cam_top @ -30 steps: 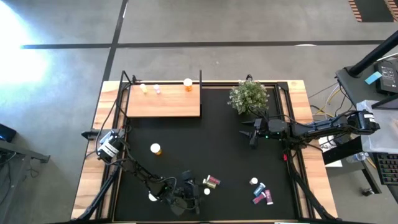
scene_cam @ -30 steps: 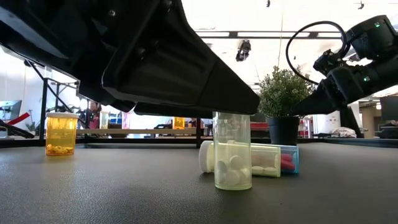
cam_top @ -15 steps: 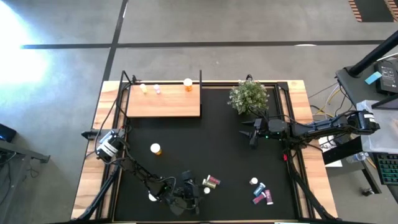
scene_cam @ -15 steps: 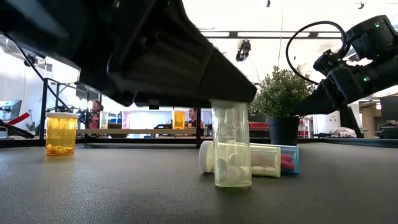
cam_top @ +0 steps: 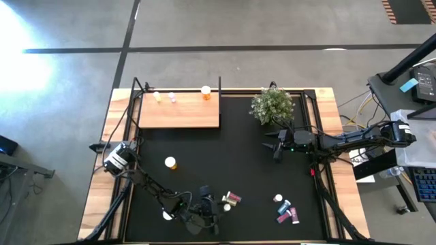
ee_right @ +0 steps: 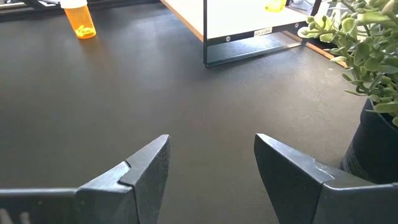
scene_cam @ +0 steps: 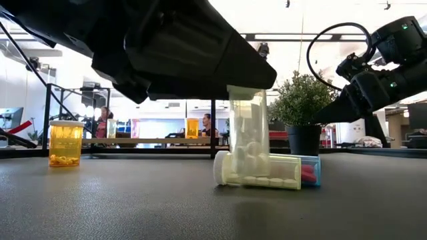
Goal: Pick and place medicine bottles onto shelf by color
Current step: Put the bottom yellow medicine bottle on the shelf aligned with the other yellow medicine bottle
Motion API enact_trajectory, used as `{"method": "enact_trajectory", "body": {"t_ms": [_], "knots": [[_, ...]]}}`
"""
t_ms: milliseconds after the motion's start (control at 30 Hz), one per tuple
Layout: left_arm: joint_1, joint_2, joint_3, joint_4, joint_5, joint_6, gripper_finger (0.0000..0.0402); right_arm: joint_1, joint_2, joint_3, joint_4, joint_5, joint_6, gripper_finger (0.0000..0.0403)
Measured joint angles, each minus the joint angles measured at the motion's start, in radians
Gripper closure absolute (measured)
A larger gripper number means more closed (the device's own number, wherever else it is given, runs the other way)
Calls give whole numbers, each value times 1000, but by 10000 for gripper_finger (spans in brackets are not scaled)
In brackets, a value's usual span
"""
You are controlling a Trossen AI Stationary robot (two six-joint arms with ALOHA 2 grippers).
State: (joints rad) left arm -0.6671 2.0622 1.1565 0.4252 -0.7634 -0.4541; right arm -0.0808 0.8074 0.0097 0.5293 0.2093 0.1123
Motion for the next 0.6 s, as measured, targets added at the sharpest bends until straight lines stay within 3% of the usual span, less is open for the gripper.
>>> {"method": "enact_trajectory", "body": {"t_ms": [600], "knots": [[0, -21, 0, -1, -4, 24, 274, 0, 0, 0, 0, 0, 0, 179]]}}
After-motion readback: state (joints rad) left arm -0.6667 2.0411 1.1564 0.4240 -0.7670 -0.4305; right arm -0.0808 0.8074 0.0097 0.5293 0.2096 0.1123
